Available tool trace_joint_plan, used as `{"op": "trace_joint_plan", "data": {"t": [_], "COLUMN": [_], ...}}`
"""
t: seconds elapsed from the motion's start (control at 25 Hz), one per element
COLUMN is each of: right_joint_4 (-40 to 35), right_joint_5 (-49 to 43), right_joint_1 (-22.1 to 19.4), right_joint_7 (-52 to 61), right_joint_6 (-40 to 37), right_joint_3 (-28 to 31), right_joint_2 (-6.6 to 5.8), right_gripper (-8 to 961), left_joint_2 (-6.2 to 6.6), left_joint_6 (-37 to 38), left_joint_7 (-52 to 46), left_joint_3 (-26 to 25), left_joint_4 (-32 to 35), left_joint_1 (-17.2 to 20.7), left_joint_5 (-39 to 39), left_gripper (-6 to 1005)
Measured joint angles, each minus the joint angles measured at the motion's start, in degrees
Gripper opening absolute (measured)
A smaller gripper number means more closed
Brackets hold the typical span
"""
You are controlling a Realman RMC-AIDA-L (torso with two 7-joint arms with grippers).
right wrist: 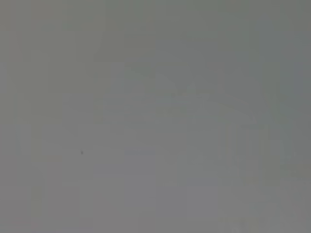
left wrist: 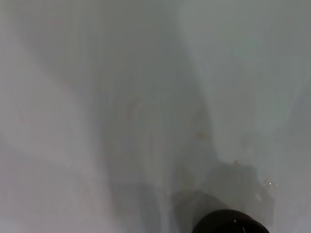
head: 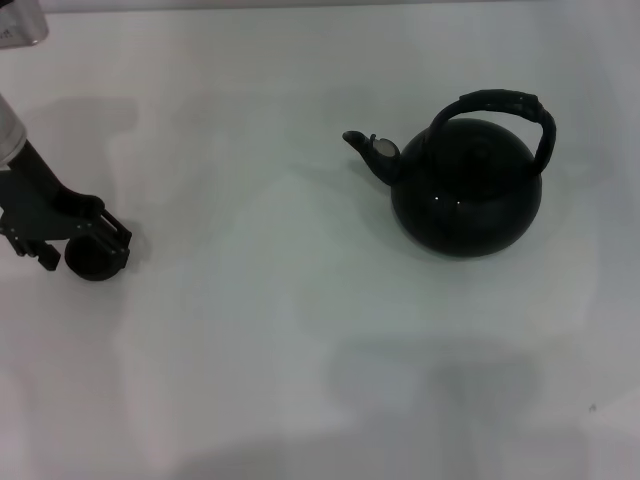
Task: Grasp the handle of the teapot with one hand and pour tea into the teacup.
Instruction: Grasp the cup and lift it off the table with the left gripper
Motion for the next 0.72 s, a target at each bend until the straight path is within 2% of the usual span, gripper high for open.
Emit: {"op": "trace_joint_plan", "data": {"t": [0.72], "right_joint_4": [-0.16], "right_joint_5": [0.0], "right_joint_1": [0.0], "right_joint_7": [-0.11], "right_joint_6": [0.0], "right_joint_3": [0.0], "right_joint_2": [0.0], "right_gripper": [740], "left_joint_2": [0.23], "left_joint_6": [0.73], "left_joint_7": [0.32], "left_joint_3": [0.0], "left_joint_4": [0.0], "left_joint_1": [0.09], "left_joint_5": [0.0], "left_gripper": [876]}}
